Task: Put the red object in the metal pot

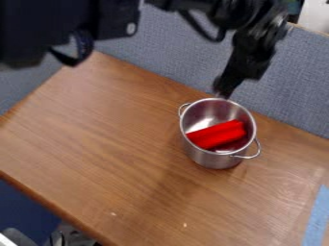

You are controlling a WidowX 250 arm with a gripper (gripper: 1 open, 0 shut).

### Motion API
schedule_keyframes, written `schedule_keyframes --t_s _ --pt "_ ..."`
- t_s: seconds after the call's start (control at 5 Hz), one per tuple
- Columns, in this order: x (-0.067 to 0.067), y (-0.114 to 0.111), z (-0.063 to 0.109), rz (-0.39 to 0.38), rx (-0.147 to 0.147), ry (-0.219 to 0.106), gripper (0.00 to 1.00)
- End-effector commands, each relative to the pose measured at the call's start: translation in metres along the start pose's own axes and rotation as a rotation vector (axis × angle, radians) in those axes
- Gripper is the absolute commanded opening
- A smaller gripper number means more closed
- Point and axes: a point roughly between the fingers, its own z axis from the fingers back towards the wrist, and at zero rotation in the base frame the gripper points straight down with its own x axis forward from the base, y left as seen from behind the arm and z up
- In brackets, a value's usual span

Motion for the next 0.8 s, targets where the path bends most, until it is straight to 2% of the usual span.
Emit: schedule_keyframes --t_s 0.0,0.2,0.6 --pt "0.016 0.037 0.028 -0.024 0.071 -0.022 1.0" --pt "0.007 0.035 0.018 0.089 0.037 0.028 1.0" --pt "-0.026 0.032 0.0 0.351 -0.012 0.147 1.0"
